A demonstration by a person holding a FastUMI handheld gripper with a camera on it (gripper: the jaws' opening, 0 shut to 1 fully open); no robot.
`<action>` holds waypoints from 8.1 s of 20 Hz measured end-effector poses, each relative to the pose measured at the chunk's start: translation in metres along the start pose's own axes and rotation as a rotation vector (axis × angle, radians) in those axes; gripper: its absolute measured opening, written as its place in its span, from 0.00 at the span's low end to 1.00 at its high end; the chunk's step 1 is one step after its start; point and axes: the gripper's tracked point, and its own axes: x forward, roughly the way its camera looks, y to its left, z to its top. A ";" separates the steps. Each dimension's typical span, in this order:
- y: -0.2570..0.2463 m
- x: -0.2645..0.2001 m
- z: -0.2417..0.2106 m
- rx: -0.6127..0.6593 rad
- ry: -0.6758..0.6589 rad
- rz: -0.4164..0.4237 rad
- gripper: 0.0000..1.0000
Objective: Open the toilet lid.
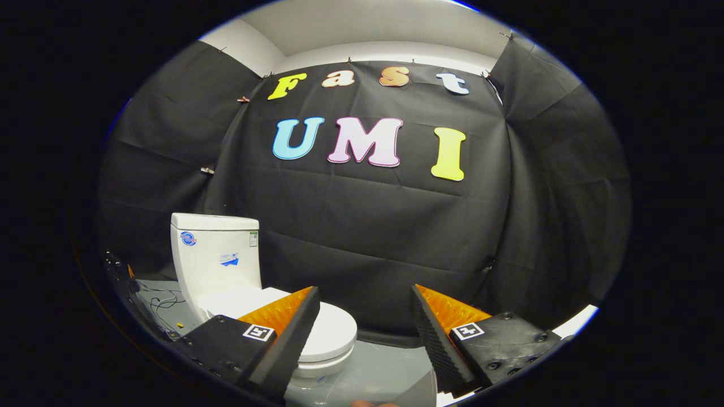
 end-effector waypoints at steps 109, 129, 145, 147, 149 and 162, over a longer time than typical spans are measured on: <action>0.229 0.104 -0.076 0.516 0.671 0.448 0.09; 0.396 0.146 -0.004 0.296 0.560 0.680 0.09; 0.475 0.146 -0.012 0.082 0.512 0.786 0.59; 0.477 0.142 -0.020 0.072 0.514 0.793 0.87; 0.475 0.141 -0.015 0.078 0.494 0.786 0.99; 0.433 0.129 0.034 0.149 0.304 0.750 1.00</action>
